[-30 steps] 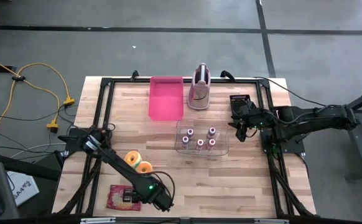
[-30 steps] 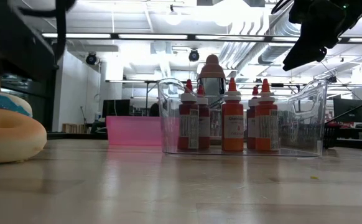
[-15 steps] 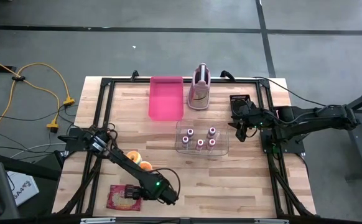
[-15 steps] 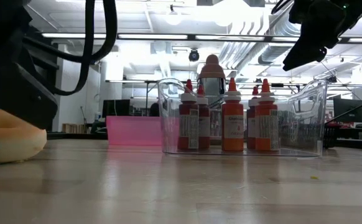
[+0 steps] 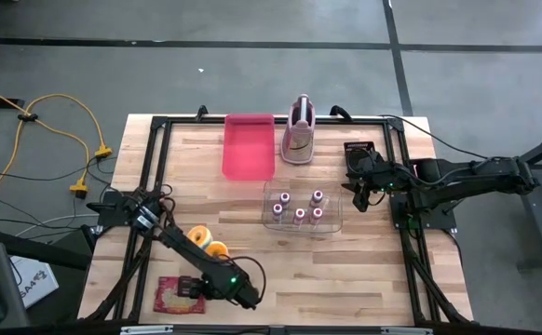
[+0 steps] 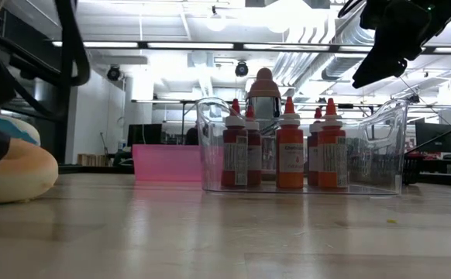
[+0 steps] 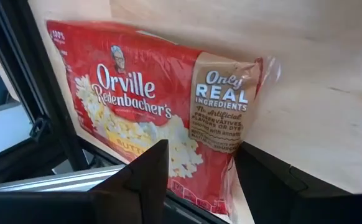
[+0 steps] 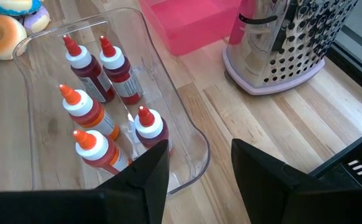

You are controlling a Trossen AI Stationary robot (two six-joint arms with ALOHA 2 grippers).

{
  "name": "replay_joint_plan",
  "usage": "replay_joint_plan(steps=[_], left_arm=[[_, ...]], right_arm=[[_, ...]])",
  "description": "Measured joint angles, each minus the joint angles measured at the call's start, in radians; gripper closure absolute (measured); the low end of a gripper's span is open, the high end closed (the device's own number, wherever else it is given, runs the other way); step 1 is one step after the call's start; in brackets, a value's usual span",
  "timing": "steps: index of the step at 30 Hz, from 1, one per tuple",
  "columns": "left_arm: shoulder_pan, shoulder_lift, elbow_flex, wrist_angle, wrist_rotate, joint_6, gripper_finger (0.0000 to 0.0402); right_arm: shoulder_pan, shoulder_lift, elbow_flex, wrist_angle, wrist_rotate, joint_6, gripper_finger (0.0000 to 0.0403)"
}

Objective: Pick & Place Food Item
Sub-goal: Put the popcorn bag into the pink bin

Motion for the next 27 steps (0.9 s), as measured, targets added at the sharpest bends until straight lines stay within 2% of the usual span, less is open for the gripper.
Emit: replay_joint_plan(steps=[6, 13, 27], left_arm=[[-0.011, 0.003, 0.000, 0.056, -0.054, -0.002, 0.0228], [0.002, 0.059, 0.005, 0.041, 0.018, 0.064, 0.0228], [-0.009, 0.066, 0.001, -0.021, 0.037, 0.081, 0.0264]], right_arm=[[0.000, 0.000, 0.000, 0.000, 0.000, 0.000, 0.0242], [0.000, 0.000, 0.000, 0.000, 0.000, 0.000, 0.0242], [0.000, 0.000, 0.000, 0.000, 0.000, 0.000, 0.0242]])
